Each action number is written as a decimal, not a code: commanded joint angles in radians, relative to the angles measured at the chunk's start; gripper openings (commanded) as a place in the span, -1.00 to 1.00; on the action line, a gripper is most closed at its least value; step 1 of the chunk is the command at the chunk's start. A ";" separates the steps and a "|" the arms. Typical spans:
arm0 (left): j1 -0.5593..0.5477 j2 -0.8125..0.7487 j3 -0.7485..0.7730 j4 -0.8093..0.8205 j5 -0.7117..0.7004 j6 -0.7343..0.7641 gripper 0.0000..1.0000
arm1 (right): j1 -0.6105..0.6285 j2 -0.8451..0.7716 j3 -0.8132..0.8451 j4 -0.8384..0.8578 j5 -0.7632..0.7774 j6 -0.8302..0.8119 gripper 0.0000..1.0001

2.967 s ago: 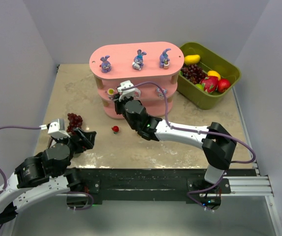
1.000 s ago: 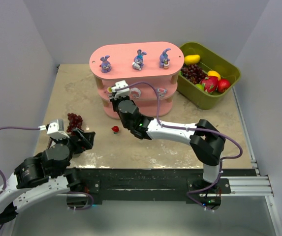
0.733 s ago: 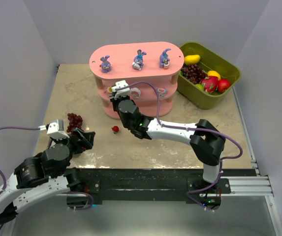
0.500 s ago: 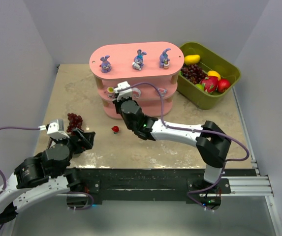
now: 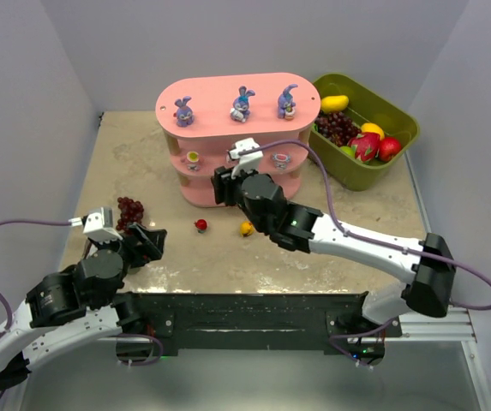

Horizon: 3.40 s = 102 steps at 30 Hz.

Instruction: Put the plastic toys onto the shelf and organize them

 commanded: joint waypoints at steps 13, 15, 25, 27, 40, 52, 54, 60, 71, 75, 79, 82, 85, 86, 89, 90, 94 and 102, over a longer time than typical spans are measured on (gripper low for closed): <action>-0.001 0.124 0.015 0.132 0.056 0.069 0.99 | -0.008 -0.355 -0.481 -0.225 0.162 0.343 0.71; -0.001 0.139 0.018 0.134 0.054 0.078 0.99 | -0.009 -0.325 -0.508 -0.183 0.101 0.347 0.79; -0.001 0.141 0.018 0.124 0.059 0.086 0.99 | -0.022 -0.150 -0.668 0.255 -0.086 0.188 0.96; -0.001 0.135 0.005 0.123 0.066 0.075 0.99 | -0.029 -0.103 -0.688 0.315 -0.103 0.168 0.95; -0.001 0.066 -0.013 0.144 0.175 0.118 0.99 | -0.083 0.114 -0.749 0.548 -0.129 0.080 0.82; -0.001 0.001 -0.021 0.178 0.195 0.173 0.99 | -0.083 0.203 -0.800 0.782 -0.169 -0.062 0.64; -0.001 -0.003 -0.025 0.180 0.194 0.173 0.99 | -0.083 0.224 -0.817 0.852 -0.170 -0.068 0.63; -0.001 -0.008 -0.036 0.184 0.203 0.171 0.99 | -0.083 0.338 -0.823 0.996 -0.193 -0.079 0.61; -0.001 -0.028 -0.034 0.172 0.175 0.161 0.99 | -0.083 0.435 -0.773 1.036 -0.149 -0.114 0.36; -0.001 -0.029 -0.031 0.167 0.171 0.158 0.99 | -0.083 0.447 -0.740 1.001 -0.144 -0.122 0.41; -0.001 -0.031 -0.028 0.161 0.163 0.156 0.99 | -0.083 0.444 -0.726 0.987 -0.129 -0.134 0.36; -0.001 -0.029 -0.028 0.161 0.160 0.155 0.99 | -0.083 0.436 -0.716 0.964 -0.112 -0.133 0.28; -0.001 -0.028 -0.027 0.158 0.158 0.153 0.99 | -0.083 0.436 -0.720 0.966 -0.105 -0.128 0.20; -0.001 -0.028 -0.027 0.160 0.158 0.153 0.99 | -0.083 0.438 -0.722 0.966 -0.103 -0.130 0.17; -0.001 -0.025 -0.027 0.158 0.155 0.153 0.99 | -0.083 0.439 -0.723 0.967 -0.103 -0.121 -0.06; -0.001 -0.023 -0.027 0.158 0.155 0.153 0.99 | -0.083 0.441 -0.723 0.969 -0.103 -0.115 -0.10; -0.001 -0.017 -0.025 0.158 0.154 0.153 0.99 | -0.083 0.441 -0.716 0.961 -0.083 -0.104 -0.17; -0.001 -0.013 -0.025 0.155 0.149 0.150 0.99 | -0.083 0.393 -0.697 0.908 -0.016 -0.075 -0.39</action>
